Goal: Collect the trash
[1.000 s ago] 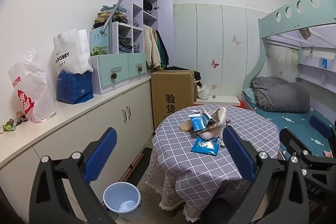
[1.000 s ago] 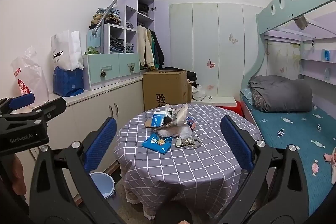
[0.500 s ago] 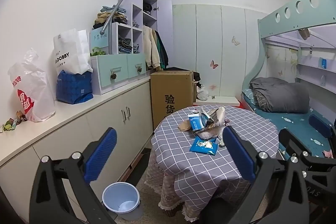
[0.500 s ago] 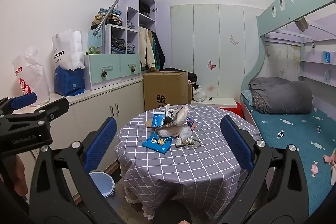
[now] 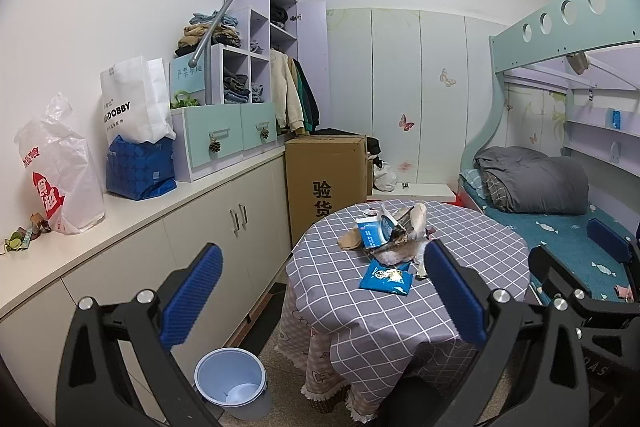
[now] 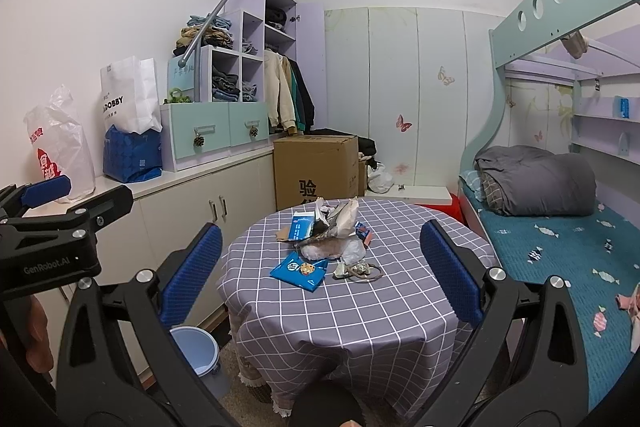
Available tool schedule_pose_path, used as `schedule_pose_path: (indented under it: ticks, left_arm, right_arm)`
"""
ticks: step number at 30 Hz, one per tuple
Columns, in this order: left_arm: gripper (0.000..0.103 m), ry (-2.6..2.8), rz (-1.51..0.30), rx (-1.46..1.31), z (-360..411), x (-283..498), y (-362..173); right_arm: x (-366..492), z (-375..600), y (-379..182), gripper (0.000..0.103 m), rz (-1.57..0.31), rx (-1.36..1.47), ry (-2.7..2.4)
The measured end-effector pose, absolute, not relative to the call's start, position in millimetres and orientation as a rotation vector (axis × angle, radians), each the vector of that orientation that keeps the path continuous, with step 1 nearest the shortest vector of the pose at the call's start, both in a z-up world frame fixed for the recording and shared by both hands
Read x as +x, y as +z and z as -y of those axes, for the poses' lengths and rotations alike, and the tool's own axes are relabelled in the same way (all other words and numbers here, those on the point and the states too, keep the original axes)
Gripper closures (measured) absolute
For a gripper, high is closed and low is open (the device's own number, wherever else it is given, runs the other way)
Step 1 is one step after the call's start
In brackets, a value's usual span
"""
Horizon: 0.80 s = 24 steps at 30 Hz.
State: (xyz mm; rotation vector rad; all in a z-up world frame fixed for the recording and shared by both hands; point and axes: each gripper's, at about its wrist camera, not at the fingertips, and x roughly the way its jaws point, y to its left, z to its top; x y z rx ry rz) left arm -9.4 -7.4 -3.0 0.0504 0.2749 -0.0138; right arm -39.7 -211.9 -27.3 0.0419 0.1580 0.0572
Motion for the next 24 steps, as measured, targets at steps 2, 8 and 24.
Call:
schedule_pose_path:
  ticks: [2, 8, 24]
  left_arm:
    - [0.004, -0.016, -0.275, 0.049, 6.7, -7.3, -3.1]
    - [0.004, -0.016, -0.276, 0.05, 8.6, -9.5, -3.9]
    - [0.004, -0.016, -0.28, 0.054, 8.8, -8.5, -6.9]
  right_arm:
    - [-40.6, 211.7, -27.4, 0.006, -0.157, 0.039, 0.055]
    - [-40.1, 211.9, -27.7, 0.006, -0.159, 0.041, 0.056]
    - [-41.4, 212.0, -32.5, 0.006, -0.167, 0.041, 0.057]
